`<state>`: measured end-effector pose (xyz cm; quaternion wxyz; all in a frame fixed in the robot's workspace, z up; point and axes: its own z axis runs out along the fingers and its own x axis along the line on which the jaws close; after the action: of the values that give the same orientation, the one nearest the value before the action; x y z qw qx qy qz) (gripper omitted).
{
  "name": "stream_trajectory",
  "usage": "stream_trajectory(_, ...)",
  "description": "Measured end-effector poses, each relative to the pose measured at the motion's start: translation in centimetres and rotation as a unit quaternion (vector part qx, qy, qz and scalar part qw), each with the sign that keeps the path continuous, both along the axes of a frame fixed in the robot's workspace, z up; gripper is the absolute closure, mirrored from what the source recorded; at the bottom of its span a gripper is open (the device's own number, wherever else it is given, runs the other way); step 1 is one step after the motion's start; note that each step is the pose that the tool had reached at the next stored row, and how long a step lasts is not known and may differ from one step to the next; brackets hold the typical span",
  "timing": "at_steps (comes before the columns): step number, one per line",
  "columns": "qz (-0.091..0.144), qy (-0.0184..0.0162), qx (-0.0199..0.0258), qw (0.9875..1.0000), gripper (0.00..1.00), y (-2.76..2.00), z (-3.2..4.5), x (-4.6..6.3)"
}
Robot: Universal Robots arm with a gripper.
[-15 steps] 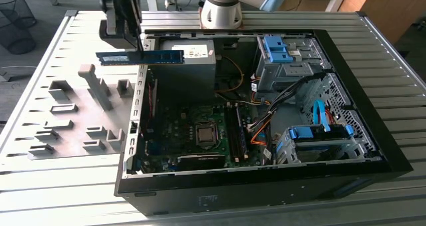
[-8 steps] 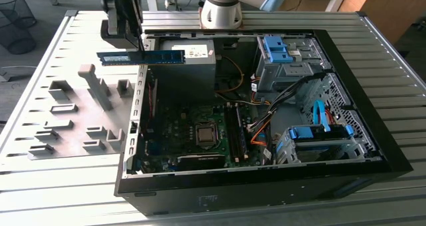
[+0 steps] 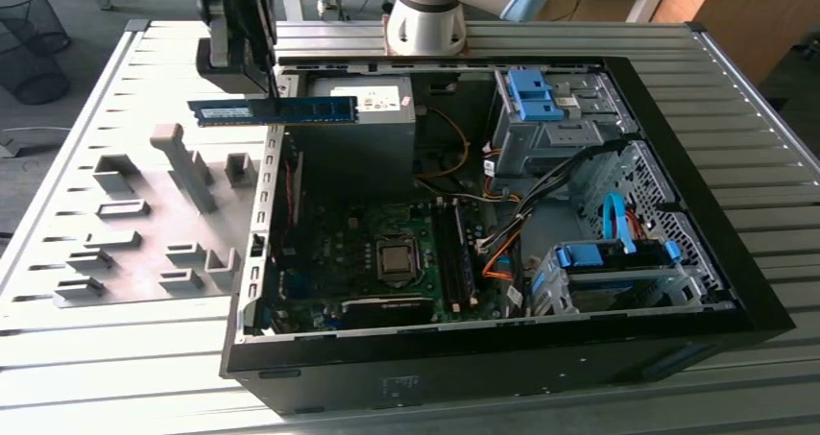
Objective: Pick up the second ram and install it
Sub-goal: 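Pick up the second ram and move it above second insertion slot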
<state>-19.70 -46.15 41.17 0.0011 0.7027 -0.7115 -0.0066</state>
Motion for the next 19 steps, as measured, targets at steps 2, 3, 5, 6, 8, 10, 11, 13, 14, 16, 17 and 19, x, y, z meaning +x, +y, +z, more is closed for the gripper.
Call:
stream_trajectory(2,0.000,0.0000,0.0000,1.0000,0.86,0.00,0.00,0.3)
stream_trajectory(3,0.000,0.0000,0.0001,1.0000,0.86,0.00,-0.01,0.5)
stream_trajectory(5,0.000,0.0000,0.0000,1.0000,0.86,-0.01,0.00,0.9)
stream_trajectory(6,0.000,0.0000,0.0000,1.0000,0.86,0.00,0.00,1.2)
stream_trajectory(8,0.000,0.0000,0.0000,1.0000,0.86,0.00,-0.01,1.6)
stream_trajectory(10,0.000,0.0000,0.0001,1.0000,0.86,0.00,-0.02,2.0)
stream_trajectory(11,0.000,0.0000,0.0000,1.0000,0.86,0.00,-0.02,2.3)
stream_trajectory(13,0.000,0.0000,0.0000,1.0000,0.86,0.00,-0.02,2.7)
stream_trajectory(14,0.000,0.0000,0.0000,1.0000,0.86,0.00,-0.03,3.0)
stream_trajectory(16,0.000,0.0000,0.0000,1.0000,0.86,0.00,-0.04,3.5)
stream_trajectory(17,0.000,0.0000,0.0000,1.0000,0.86,0.00,-0.04,3.8)
stream_trajectory(19,0.000,0.0000,0.0000,1.0000,0.86,-0.01,-0.04,4.3)
